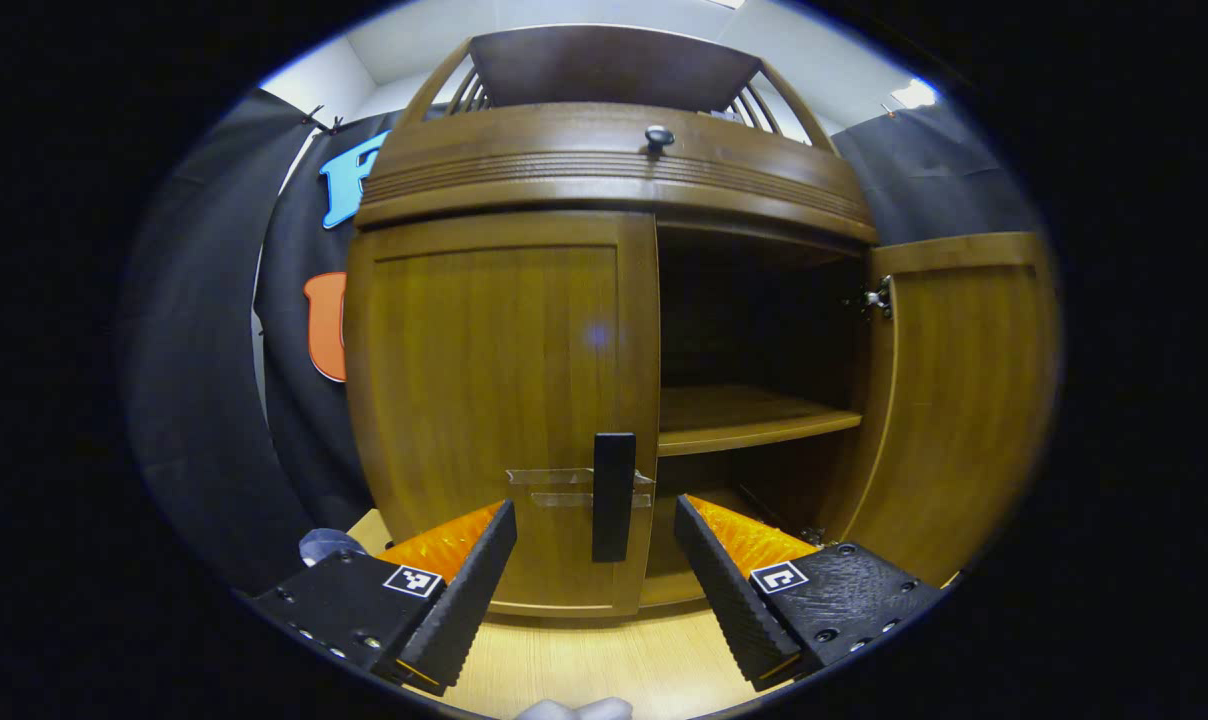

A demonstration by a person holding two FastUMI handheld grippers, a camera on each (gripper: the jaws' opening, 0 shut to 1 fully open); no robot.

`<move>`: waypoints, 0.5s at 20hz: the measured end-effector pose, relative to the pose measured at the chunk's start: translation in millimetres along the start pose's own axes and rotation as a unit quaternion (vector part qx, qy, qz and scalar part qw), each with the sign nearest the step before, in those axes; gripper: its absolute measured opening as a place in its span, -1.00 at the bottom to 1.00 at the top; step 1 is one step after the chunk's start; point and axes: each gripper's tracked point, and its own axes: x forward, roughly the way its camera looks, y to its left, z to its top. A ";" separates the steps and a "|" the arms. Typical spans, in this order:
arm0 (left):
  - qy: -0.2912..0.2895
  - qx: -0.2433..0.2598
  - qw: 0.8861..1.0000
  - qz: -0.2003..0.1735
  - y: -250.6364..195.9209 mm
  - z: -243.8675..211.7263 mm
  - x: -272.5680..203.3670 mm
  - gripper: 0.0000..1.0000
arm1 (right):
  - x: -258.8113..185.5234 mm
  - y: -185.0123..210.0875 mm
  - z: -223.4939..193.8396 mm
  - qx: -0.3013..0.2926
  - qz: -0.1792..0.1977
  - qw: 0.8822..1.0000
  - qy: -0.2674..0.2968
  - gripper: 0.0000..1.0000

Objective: Open the right door of the double-door shoe cabinet with the right hand, and open the left door with the left hand.

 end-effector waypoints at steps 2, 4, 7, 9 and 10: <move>0.006 0.000 1.000 0.003 -1.0 -9.5 27.3 0.92 | -0.7 -2.5 -0.1 -0.007 -0.012 1.000 0.003 0.97; 0.008 -0.008 1.000 -0.004 -4.5 -16.8 47.2 0.96 | -0.6 -4.9 0.1 -0.013 -0.022 1.000 0.005 0.97; 0.010 -0.009 1.000 -0.007 -8.1 -23.6 67.9 0.93 | 5.6 -10.1 -3.9 -0.023 -0.033 0.999 0.010 0.98; 0.012 -0.004 1.000 -0.004 -7.9 -27.2 79.6 0.81 | 11.5 -9.3 -0.6 -0.024 -0.034 0.999 0.010 0.99; 0.014 -0.002 1.000 -0.005 -8.3 -29.0 83.1 0.61 | 12.2 -8.2 0.4 -0.026 -0.034 0.999 0.010 0.98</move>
